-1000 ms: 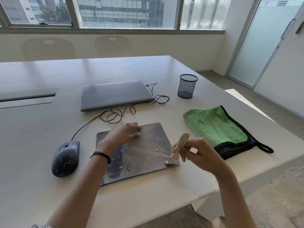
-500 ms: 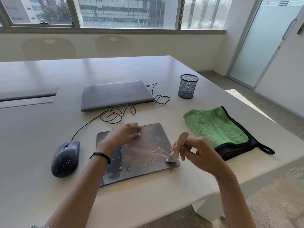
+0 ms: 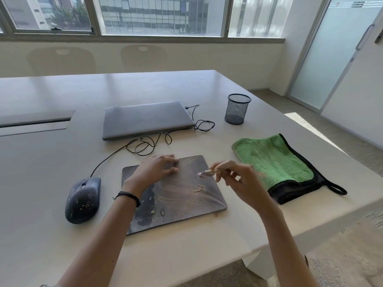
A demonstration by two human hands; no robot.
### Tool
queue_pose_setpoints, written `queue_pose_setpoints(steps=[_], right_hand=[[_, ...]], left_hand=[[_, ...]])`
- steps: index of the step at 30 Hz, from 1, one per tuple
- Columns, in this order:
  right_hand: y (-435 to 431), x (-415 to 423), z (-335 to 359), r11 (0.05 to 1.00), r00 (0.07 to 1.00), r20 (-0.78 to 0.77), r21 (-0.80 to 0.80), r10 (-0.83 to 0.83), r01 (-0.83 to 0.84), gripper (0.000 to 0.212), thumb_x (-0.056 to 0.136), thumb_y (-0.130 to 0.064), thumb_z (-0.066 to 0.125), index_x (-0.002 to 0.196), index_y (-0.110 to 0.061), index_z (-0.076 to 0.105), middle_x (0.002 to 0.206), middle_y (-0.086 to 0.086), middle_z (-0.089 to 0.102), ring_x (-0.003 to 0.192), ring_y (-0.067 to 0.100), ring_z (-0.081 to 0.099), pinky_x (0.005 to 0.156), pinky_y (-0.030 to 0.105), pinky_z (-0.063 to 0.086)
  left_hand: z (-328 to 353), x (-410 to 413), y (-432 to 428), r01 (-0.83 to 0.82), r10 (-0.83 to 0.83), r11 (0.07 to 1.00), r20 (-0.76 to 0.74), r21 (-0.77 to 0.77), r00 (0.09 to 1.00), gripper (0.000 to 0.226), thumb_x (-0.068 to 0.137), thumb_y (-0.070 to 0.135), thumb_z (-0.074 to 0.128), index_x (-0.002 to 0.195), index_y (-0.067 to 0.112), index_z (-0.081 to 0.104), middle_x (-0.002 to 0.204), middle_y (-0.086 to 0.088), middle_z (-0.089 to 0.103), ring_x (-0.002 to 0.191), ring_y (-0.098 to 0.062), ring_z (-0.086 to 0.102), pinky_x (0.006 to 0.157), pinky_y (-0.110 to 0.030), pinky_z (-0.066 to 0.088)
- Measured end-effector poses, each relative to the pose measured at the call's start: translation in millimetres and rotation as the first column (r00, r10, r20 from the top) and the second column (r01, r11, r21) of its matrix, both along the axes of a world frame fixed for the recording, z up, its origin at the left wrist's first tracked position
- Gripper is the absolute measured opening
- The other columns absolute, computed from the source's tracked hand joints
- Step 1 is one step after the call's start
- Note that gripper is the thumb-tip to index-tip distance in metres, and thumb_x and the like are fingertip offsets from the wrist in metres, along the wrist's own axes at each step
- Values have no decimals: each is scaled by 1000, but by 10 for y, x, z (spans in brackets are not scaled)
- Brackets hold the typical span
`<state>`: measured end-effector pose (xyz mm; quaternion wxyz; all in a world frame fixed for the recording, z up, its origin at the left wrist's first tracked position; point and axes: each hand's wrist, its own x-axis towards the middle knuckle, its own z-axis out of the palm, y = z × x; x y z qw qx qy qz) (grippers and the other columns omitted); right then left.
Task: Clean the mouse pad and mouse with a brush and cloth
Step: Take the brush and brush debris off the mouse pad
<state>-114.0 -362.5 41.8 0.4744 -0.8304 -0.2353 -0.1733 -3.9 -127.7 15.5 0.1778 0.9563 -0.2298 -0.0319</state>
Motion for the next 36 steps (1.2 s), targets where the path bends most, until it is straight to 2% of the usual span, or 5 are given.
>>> queue_pose_setpoints(steps=[3,9,19,24,36], right_hand=[[61,29,-40,1000,999,-29,-8,19,-19,12,84,-23,51,84,-28,62,90,-19,70,62,7,62,57,10,41],[47,15,-87,990,994,-80,-113,80,-88,22,87,4,56,81,-16,63,86,0,71,62,9,61,57,16,43],[-53,-172,13,978,972,-184,-119,149,-173,17,89,-11,56,79,-22,64,73,9,69,57,15,60,57,30,46],[-75,-262,71,966,952,-230,-112,204,-234,15,87,-26,53,80,-26,65,73,11,68,56,8,59,59,20,44],[21,-106,32,996,996,-8,-12,86,-86,9,86,-20,57,85,-22,66,94,-15,71,64,12,64,55,24,46]], left_hand=[[-6,1,8,-3,3,1000,-3,5,1000,42,89,39,56,129,26,54,144,9,43,129,-17,44,102,-35,41],[-13,7,9,3,-3,1000,-1,-2,1000,43,89,38,56,129,25,53,144,8,43,130,-16,44,102,-32,40],[-16,-1,14,8,-8,1000,4,-17,1000,43,89,38,57,129,24,54,143,6,45,129,-17,45,103,-34,40],[-19,-3,13,8,-8,1000,5,-25,1000,42,89,37,57,129,23,54,143,6,45,129,-17,45,101,-33,41],[-35,21,12,-7,7,1000,-23,-15,1000,43,89,39,56,130,26,53,146,5,41,132,-19,42,104,-38,39]])
